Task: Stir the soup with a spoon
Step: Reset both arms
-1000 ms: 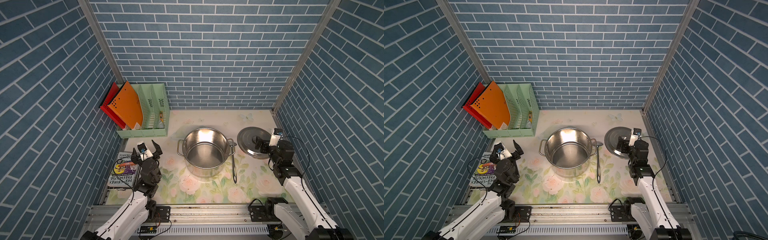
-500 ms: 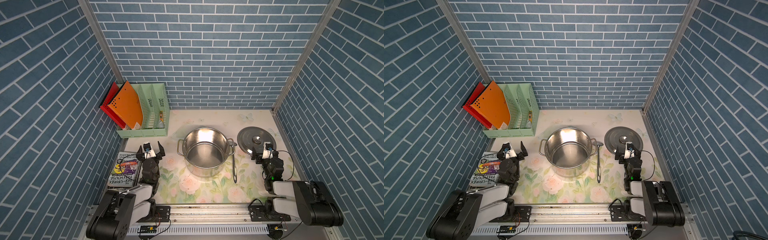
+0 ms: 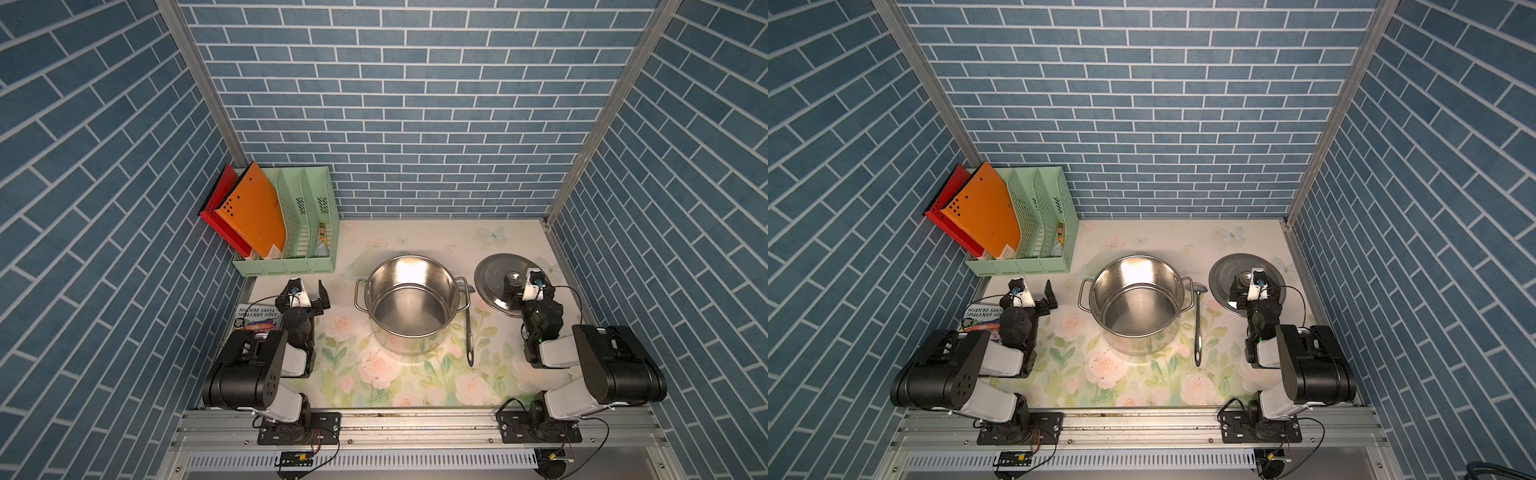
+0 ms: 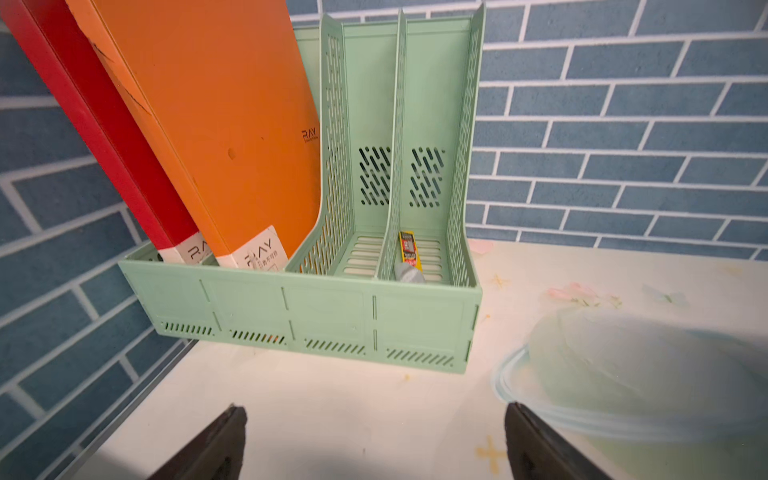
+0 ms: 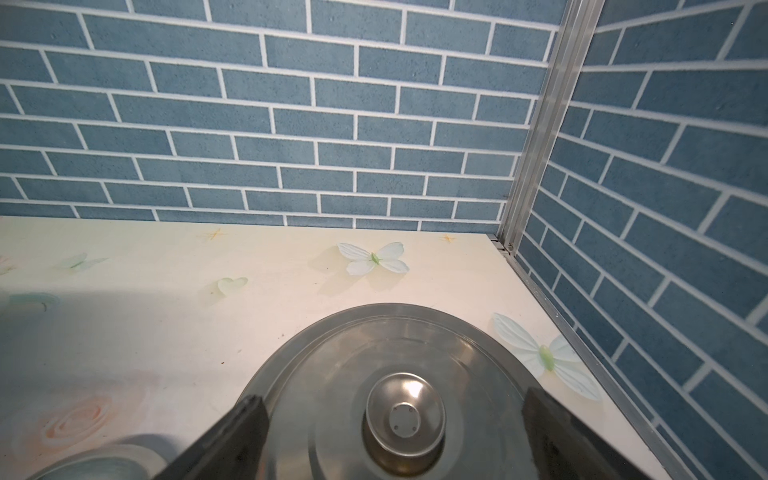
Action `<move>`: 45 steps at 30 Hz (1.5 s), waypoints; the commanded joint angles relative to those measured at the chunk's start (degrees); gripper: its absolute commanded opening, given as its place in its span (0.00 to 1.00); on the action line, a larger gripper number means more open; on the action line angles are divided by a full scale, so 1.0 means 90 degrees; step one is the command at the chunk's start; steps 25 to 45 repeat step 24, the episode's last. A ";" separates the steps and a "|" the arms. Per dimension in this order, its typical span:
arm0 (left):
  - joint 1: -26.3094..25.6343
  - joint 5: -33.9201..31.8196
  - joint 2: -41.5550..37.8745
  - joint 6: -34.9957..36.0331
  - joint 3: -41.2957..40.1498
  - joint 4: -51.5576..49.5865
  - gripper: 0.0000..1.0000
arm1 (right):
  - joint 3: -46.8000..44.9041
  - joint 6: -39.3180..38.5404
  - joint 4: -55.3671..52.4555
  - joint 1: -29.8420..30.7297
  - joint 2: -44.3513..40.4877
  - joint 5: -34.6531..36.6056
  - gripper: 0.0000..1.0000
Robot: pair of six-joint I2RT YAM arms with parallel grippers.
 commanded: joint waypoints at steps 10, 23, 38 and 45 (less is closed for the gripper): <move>-0.0015 0.0571 0.0016 0.0108 0.0310 -0.0536 1.00 | 0.0006 -0.0017 -0.0218 0.0030 0.0044 0.0119 1.00; 0.0015 0.0723 0.0034 0.0122 0.0382 -0.0663 1.00 | 0.0008 -0.0027 -0.0227 0.0039 0.0038 0.0112 1.00; 0.0015 0.0715 0.0024 0.0120 0.0361 -0.0621 1.00 | 0.0007 -0.0027 -0.0227 0.0035 0.0038 0.0108 1.00; 0.0015 0.0715 0.0024 0.0120 0.0361 -0.0621 1.00 | 0.0007 -0.0027 -0.0227 0.0035 0.0038 0.0108 1.00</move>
